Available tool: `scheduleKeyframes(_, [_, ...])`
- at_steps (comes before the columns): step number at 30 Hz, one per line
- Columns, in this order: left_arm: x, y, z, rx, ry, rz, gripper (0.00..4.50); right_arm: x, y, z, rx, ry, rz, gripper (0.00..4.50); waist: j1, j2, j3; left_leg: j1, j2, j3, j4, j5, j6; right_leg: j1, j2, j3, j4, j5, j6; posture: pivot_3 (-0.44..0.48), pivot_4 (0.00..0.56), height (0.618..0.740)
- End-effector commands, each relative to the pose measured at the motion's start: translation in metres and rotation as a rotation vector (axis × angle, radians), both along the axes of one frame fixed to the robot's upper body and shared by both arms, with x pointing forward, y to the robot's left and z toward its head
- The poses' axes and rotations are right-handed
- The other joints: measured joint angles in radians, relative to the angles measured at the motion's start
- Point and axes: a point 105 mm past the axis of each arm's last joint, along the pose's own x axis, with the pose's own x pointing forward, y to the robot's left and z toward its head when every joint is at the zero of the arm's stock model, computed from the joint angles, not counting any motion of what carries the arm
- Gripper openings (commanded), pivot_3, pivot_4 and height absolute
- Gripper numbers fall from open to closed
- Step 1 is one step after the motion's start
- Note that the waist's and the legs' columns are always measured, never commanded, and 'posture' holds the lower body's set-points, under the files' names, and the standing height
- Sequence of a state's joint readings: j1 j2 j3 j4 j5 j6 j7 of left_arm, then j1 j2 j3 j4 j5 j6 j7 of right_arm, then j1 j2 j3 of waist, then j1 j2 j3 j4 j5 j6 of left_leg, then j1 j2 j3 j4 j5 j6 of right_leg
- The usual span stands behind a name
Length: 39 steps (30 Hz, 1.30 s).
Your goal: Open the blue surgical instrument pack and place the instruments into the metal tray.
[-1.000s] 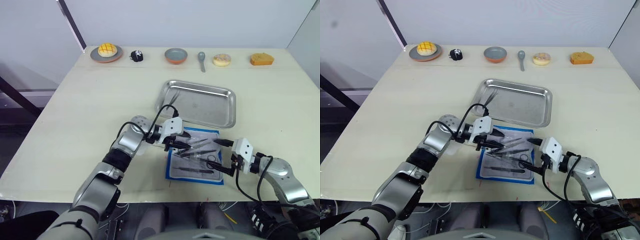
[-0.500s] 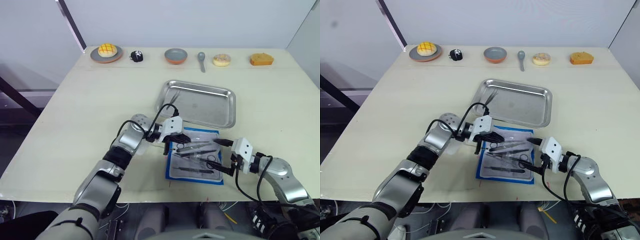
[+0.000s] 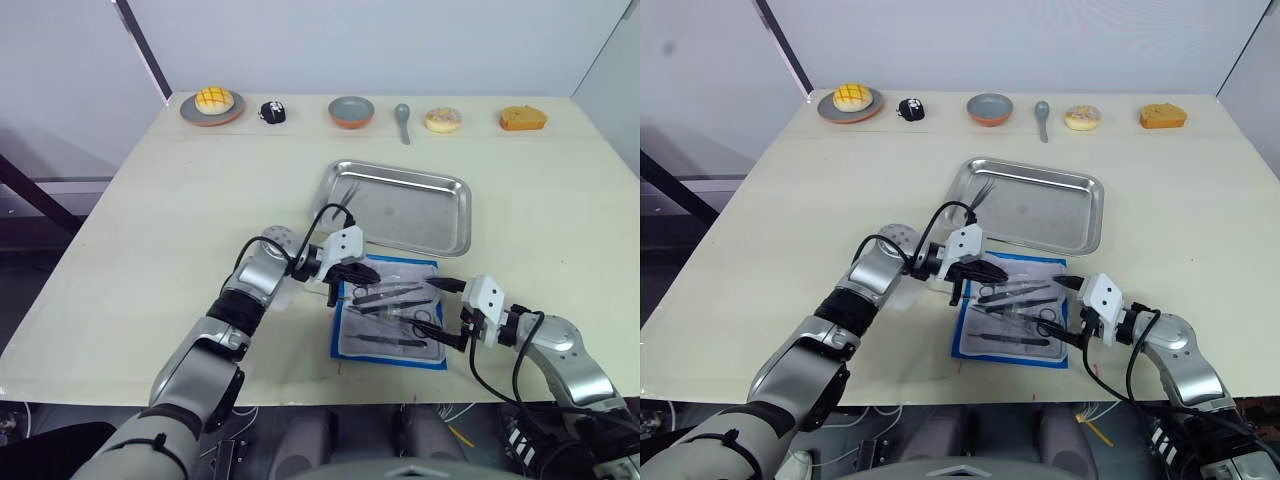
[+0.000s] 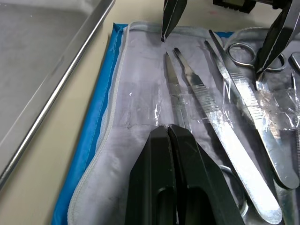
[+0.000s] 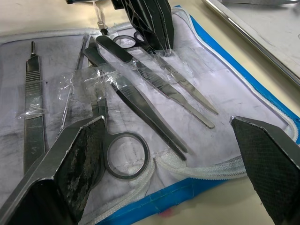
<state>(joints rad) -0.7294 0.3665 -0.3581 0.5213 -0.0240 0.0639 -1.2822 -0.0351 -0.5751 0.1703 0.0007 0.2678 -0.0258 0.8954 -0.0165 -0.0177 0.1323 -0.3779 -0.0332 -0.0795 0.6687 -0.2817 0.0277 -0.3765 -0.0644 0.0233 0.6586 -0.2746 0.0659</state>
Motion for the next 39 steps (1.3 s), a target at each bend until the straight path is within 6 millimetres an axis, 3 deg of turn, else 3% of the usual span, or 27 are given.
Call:
scheduleKeyframes(1, [0.005, -0.001, 0.016, -0.048, -0.05, 0.013, 1.64, -0.011, -0.016, -0.045, -0.133, 0.156, -0.063, 4.5, 0.0, 0.0, 0.0, 0.0, 0.0, 0.0, 0.0, 0.0, 0.0, 0.0, 0.0, 0.0, 0.0, 0.0, 0.0, 0.0, 0.15, 0.74])
scheduleKeyframes(2, [0.005, -0.001, 0.018, -0.056, -0.058, 0.014, 2.08, -0.01, -0.016, -0.045, -0.132, 0.156, -0.063, 4.5, 0.0, 0.0, 0.0, 0.0, 0.0, 0.0, 0.0, 0.0, 0.0, 0.0, 0.0, 0.0, 0.0, 0.0, 0.0, 0.0, 0.15, 0.74])
scheduleKeyframes(10, [0.0, -0.004, 0.026, -0.101, -0.061, 0.012, 2.08, -0.011, -0.017, -0.045, -0.135, 0.155, -0.064, 4.5, 0.0, 0.0, 0.0, 0.0, 0.0, 0.0, 0.0, 0.0, 0.0, 0.0, 0.0, 0.0, 0.0, 0.0, 0.0, 0.0, 0.15, 0.74])
scheduleKeyframes(18, [-0.014, -0.003, 0.011, -0.033, -0.017, -0.012, 2.08, -0.011, -0.017, -0.045, -0.135, 0.156, -0.065, 4.5, 0.001, 0.0, 0.0, 0.0, 0.0, 0.0, 0.0, 0.0, 0.0, 0.0, 0.0, 0.0, 0.0, 0.0, 0.0, 0.0, 0.15, 0.74])
scheduleKeyframes(39, [-0.01, 0.0, -0.006, 0.076, -0.051, 0.046, 2.08, -0.009, -0.015, -0.046, -0.132, 0.151, -0.066, 4.5, 0.0, 0.0, 0.0, 0.0, 0.0, 0.0, 0.0, 0.0, 0.0, 0.0, 0.0, 0.001, 0.0, 0.0, 0.0, 0.0, 0.15, 0.74])
